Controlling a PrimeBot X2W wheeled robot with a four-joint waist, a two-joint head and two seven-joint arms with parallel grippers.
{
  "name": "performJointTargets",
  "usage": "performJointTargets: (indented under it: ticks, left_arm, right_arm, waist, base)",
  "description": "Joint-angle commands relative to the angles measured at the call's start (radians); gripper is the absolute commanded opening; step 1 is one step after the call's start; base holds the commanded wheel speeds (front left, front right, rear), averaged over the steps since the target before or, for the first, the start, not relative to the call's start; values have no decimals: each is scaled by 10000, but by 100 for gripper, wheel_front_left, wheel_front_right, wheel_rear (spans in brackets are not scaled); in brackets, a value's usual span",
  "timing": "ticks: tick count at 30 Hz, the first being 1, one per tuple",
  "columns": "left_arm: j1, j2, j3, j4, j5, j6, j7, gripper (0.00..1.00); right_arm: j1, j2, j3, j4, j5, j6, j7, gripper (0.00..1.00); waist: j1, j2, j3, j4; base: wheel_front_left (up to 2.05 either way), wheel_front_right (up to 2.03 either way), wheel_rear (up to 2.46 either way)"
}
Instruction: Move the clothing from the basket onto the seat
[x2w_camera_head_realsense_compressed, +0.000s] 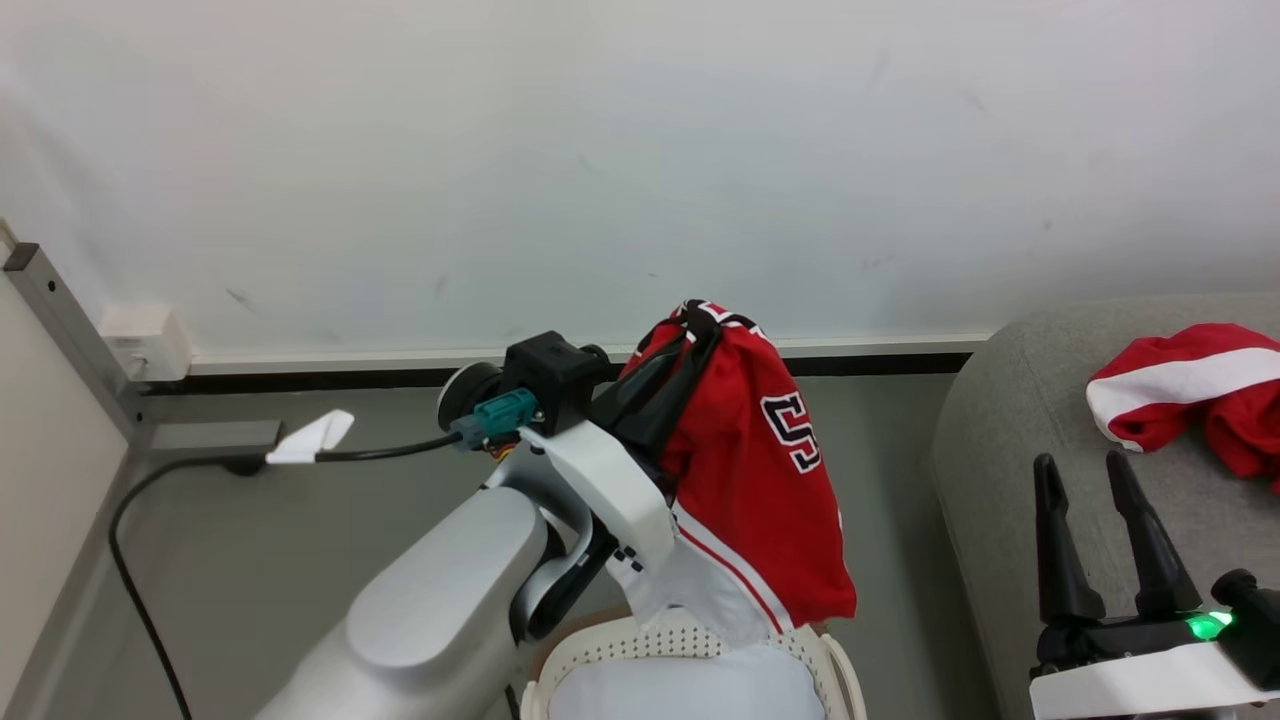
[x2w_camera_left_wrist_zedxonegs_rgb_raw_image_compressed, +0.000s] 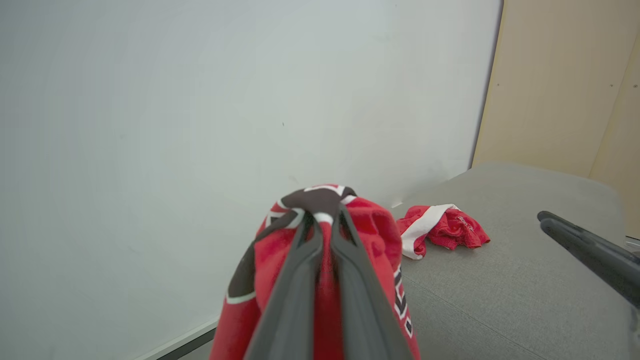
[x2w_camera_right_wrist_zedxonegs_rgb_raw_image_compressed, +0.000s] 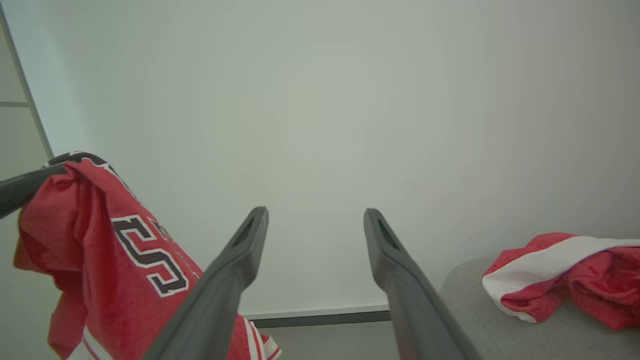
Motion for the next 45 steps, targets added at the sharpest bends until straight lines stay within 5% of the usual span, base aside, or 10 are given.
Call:
performJointTargets:
  ticks: [1,10,18,27,34,43,44,45]
  left_arm:
    - [-53,129,59,-144,-163,56,54,0]
    - [233,272,-5,-570,-230,227,197,0]
    - [435,98,-255,-577,-232,199,218,0]
    - [544,-296,-890,-514,-8,2,291,0]
    - [485,-593,-1320,-521,-5,-176,391,0]
    - [452,-787,-1631,-586,-67,-283,462,0]
    - [453,-780,-1648,-584,-69,-273,485,0]
    - [461,-759,-1654,-568,-83,-251,508,0]
  right_arm:
    - [137,-6,59,28,-22,-22,8,100]
    - [-165,-190,864,273,-139,-22,8,100]
    - [-1134,-1024,3263,1133,235,-22,8,100]
    - [-3077,-1540,5667,3436,264,-22,47,100]
    - [-4303,-1208,7621,5591,993,-22,50,100]
    - [-4814,-873,8507,6977,2226,-22,-4,100]
    - [-4857,-879,8523,7020,2313,-22,-3,36]
    - [-4872,-862,8528,7022,2415,-22,-3,0]
  waist:
    - [1,-1,-10,28]
    - [1,-1,-30,121]
    - [1,-1,-45,401]
    - [1,-1,-152,1056]
    - [1,-1,-242,1639]
    - [1,-1,-336,2261]
    - [1,-1,-341,2318]
    - [1,-1,-345,2362]
  base:
    - [0,0,0]
    - [0,0,0]
    - [0,0,0]
    - [0,0,0]
    - [0,0,0]
    - [0,0,0]
    - [0,0,0]
    - [0,0,0]
